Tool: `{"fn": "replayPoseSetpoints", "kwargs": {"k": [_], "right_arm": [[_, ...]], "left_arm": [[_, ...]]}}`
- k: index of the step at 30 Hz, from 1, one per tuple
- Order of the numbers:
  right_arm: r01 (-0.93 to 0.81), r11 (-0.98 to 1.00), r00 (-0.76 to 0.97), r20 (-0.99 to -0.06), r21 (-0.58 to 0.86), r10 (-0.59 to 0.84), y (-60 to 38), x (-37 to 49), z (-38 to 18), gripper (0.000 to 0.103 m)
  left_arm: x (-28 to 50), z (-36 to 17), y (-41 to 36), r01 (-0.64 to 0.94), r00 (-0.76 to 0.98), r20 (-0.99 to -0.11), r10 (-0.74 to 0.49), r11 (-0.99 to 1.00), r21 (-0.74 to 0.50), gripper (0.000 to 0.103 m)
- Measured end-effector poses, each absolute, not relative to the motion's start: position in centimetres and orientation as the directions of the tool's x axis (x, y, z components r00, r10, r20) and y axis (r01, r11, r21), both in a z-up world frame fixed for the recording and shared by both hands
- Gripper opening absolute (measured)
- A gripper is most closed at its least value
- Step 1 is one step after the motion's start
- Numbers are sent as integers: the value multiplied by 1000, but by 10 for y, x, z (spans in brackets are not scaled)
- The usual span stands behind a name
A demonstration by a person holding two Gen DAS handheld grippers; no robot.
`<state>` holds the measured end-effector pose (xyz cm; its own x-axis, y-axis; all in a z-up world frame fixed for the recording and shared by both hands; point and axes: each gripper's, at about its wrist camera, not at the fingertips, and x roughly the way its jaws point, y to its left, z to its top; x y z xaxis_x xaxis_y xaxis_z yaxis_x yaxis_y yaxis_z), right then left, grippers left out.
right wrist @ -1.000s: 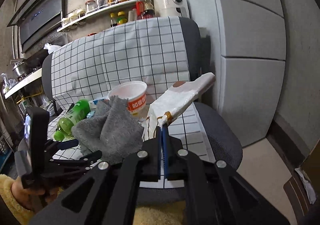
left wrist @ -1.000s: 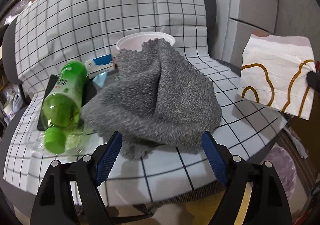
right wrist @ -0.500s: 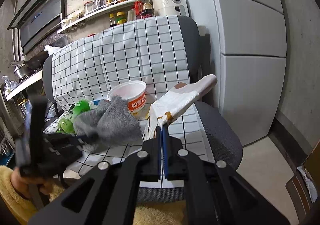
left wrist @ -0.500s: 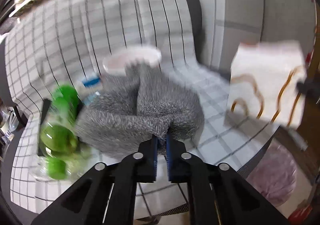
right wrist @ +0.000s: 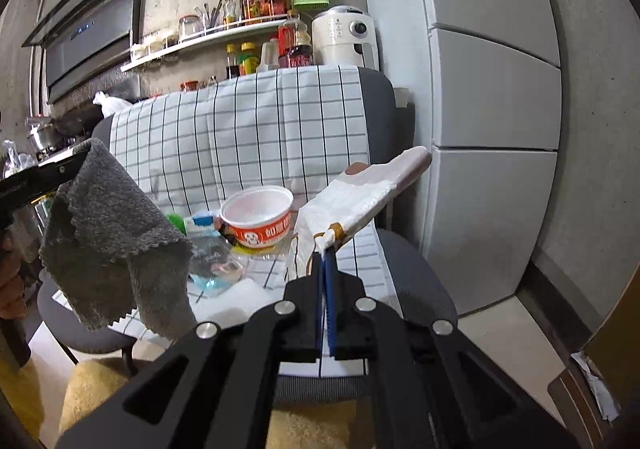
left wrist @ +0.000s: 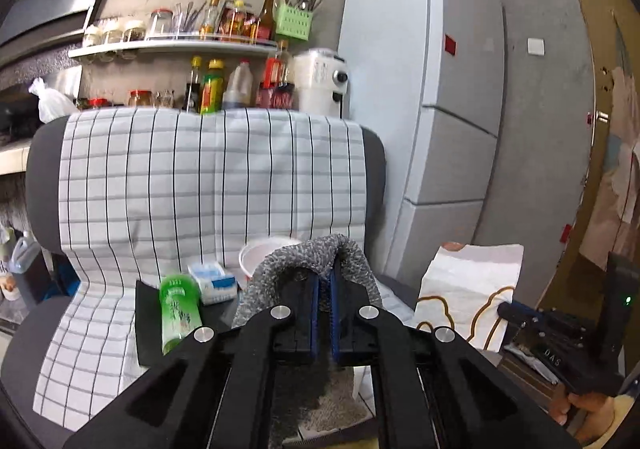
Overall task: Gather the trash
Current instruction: 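Carry the paper bag and grey cloth with both grippers over the bin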
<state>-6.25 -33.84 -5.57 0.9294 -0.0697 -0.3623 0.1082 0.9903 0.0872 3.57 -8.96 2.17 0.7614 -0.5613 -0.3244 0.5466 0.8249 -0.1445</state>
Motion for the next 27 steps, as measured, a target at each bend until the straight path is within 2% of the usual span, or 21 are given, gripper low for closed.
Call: {"fn": "replayPoseSetpoints", "kwargs": {"k": [2, 6, 12, 20, 27], "right_arm": [[115, 990, 927, -366, 80, -78, -339, -68, -55, 2], [153, 986, 929, -351, 61, -122, -347, -84, -50, 2], [232, 970, 919, -341, 73, -195, -373, -114, -51, 2], [405, 913, 862, -349, 41, -367, -424, -169, -62, 2], [527, 847, 798, -382, 68, -465, -469, -203, -87, 2]], "left_arm": [[33, 23, -85, 565, 738, -326, -591, 805, -181, 4], [12, 45, -86, 640, 693, -265, -671, 741, -203, 4], [-12, 52, -134, 761, 567, -259, -782, 618, -199, 4], [-45, 0, -245, 890, 267, -363, -893, 373, -262, 4], [-67, -70, -321, 927, 80, -497, -864, 247, -281, 5]]}}
